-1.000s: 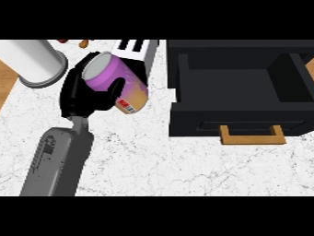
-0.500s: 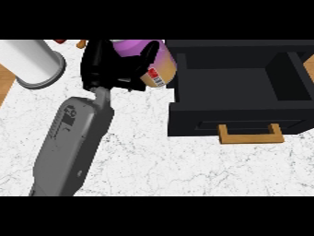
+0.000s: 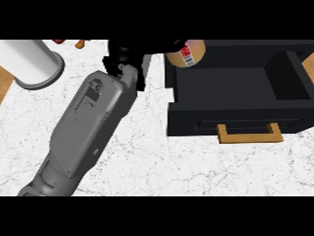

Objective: Pick up the can, place it into the drawer and close the drawer

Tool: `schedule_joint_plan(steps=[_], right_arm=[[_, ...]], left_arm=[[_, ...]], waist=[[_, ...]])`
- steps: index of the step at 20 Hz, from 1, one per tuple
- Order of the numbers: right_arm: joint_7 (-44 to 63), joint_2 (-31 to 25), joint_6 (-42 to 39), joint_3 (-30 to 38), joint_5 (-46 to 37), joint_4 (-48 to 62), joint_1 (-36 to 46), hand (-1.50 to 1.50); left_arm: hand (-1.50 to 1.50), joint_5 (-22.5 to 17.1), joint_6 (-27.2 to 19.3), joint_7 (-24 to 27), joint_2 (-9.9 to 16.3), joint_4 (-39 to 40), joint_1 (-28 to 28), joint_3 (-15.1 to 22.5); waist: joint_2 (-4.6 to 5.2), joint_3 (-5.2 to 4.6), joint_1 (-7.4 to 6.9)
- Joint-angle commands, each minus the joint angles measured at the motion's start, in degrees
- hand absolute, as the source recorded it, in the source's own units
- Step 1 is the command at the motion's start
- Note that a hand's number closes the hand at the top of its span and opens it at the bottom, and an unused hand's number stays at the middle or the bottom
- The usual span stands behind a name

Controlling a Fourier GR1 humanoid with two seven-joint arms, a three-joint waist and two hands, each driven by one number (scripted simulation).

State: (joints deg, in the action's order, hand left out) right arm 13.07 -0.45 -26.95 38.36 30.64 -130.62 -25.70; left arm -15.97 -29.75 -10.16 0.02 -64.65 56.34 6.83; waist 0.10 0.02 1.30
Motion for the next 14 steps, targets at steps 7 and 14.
schedule_joint_plan(steps=[7, 14], right_arm=[[0.75, 0.41, 1.28, -1.02, -0.53, -1.3, 0.21, -1.5], [1.9, 0.14, 1.38, -1.15, -1.48, -0.04, 3.18, -1.5]], left_arm=[[1.5, -7.65, -2.34, 6.97, -0.02, 15.07, 11.26, 2.4], [1.5, -15.18, -6.79, 7.5, -0.02, 20.62, 17.26, 8.8]], waist=[[0.22, 0.0, 0.77], [0.24, 0.03, 1.05]])
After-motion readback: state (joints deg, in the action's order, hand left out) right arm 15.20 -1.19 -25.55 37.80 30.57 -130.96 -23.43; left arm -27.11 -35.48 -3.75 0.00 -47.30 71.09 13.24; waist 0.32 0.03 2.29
